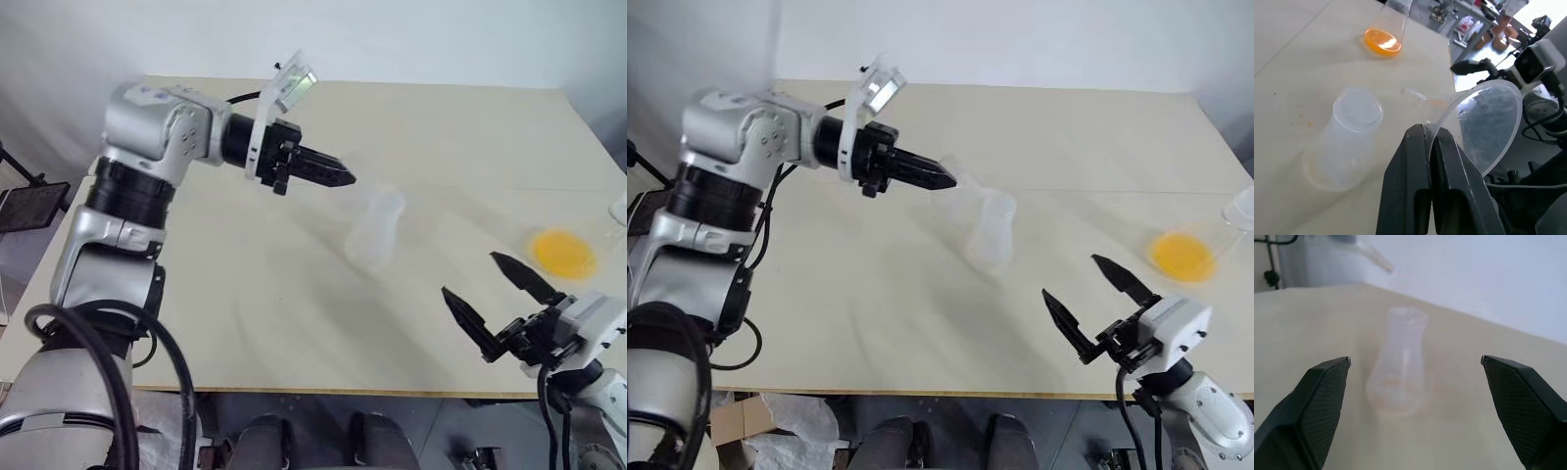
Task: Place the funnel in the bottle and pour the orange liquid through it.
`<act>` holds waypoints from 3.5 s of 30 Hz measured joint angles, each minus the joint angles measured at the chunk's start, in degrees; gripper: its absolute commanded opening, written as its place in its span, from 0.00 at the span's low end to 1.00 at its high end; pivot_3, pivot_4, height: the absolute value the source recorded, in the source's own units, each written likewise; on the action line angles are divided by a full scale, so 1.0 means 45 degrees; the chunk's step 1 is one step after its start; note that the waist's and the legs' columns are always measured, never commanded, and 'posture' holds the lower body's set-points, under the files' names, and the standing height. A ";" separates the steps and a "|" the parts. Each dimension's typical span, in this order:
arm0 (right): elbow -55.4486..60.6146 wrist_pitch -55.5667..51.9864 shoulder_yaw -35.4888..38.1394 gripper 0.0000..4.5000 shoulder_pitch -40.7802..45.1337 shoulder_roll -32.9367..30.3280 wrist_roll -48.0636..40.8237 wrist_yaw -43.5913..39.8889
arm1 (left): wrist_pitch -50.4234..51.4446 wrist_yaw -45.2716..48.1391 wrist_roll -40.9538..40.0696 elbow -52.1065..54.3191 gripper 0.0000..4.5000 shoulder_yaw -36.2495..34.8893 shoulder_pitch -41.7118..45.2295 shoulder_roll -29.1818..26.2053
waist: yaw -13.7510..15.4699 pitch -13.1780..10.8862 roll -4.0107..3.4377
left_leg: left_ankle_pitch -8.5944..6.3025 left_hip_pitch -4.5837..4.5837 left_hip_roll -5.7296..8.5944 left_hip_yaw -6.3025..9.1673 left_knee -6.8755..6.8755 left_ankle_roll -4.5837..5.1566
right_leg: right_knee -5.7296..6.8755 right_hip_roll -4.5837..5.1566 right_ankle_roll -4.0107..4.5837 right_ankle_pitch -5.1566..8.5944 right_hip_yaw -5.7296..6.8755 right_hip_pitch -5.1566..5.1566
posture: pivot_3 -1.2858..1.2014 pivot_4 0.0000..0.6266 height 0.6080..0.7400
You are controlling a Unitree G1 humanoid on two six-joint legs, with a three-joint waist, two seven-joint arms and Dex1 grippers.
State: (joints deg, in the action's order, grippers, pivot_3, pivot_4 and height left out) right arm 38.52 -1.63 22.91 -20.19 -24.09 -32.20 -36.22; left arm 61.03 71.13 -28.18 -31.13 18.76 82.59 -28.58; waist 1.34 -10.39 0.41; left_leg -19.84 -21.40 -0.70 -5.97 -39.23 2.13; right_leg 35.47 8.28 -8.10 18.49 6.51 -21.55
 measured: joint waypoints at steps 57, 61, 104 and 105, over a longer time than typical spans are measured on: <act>-0.0977 0.0766 -0.1105 1.00 0.0799 -0.1390 0.1084 -0.0621 | -1.2658 0.0863 0.2075 -0.0155 0.99 -0.6242 -0.8929 -0.0902 | -0.0212 0.0002 -0.0003 | -0.0007 0.0012 -0.0028 0.0026 -0.0018 0.0025 | 0.0064 0.0054 0.0006 0.0002 0.0007 0.0001 | 0.52 0.24 1.00; -0.1246 0.0433 -0.1090 1.00 0.1009 -0.1853 0.0693 -0.1150 | -1.2808 0.0605 0.1939 0.1220 0.99 -0.6578 -1.0464 -0.1121 | -0.0149 0.0003 -0.0002 | -0.0008 0.0011 -0.0028 0.0035 -0.0030 0.0028 | 0.0071 0.0055 0.0006 0.0002 0.0013 0.0006 | 0.52 0.24 1.00; -0.7860 -0.4898 0.4962 1.00 0.4420 -0.3688 -0.2089 0.5336 | -1.2501 -0.0843 0.0592 0.5728 0.99 -0.5449 -1.3983 -0.0116 | -0.0277 0.0049 -0.0074 | -0.0002 0.0034 -0.0033 -0.0010 0.0011 0.0042 | 0.0037 0.0058 0.0012 0.0005 -0.0057 0.0008 | 0.52 0.24 1.00; -0.8094 -0.5094 0.4958 1.00 0.4634 -0.3817 -0.2152 0.5145 | -1.2496 -0.0896 0.0590 0.5763 0.99 -0.5451 -1.3993 -0.0117 | -0.0279 0.0049 -0.0074 | -0.0002 0.0034 -0.0034 -0.0011 0.0010 0.0042 | 0.0038 0.0058 0.0011 0.0004 -0.0056 0.0009 | 0.52 0.24 1.00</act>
State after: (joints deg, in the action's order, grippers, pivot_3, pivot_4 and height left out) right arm 2.10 -24.55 45.22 0.66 -41.27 -41.89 -13.07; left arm 4.80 67.09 -25.52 -5.19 -5.77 19.62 -29.11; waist 0.08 -10.17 0.08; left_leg -19.85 -21.25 -0.85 -6.02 -39.18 2.32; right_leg 35.64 8.54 -8.05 18.51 6.25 -21.51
